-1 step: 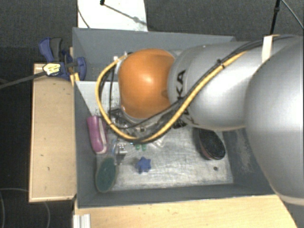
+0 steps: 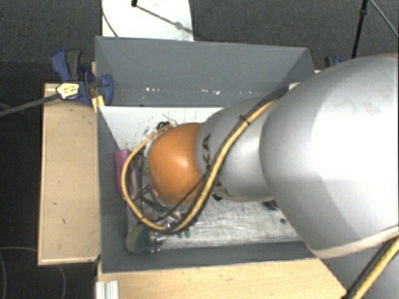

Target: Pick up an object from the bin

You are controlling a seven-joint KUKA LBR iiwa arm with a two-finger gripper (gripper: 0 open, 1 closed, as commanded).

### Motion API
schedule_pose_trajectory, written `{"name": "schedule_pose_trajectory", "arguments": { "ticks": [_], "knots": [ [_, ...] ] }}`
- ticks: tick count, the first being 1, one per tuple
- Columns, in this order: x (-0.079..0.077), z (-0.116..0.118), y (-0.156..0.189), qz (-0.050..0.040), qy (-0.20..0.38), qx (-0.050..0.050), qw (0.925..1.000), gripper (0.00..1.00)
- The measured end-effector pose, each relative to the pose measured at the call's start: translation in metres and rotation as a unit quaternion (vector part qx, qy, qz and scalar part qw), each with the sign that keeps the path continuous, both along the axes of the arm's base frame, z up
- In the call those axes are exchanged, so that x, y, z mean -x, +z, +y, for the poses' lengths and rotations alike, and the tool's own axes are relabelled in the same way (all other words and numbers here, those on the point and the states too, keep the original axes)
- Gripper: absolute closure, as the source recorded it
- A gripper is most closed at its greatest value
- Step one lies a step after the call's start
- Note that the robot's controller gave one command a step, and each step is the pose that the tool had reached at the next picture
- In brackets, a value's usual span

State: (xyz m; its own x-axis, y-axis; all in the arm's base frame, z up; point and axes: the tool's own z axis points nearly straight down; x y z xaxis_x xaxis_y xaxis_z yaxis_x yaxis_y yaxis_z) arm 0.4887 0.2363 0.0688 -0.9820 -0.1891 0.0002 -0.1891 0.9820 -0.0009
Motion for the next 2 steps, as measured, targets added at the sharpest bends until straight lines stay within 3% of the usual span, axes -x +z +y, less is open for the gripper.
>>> {"name": "schedule_pose_trajectory", "arguments": {
  "ticks": [1, 2],
  "knots": [
    [-0.0186, -0.0473, 0.0023, -0.001, -0.002, 0.0, 1.0, 0.0],
    [-0.0195, -0.0433, 0.0041, -0.0043, -0.004, -0.003, 1.0, 1.0]
  ]
}}
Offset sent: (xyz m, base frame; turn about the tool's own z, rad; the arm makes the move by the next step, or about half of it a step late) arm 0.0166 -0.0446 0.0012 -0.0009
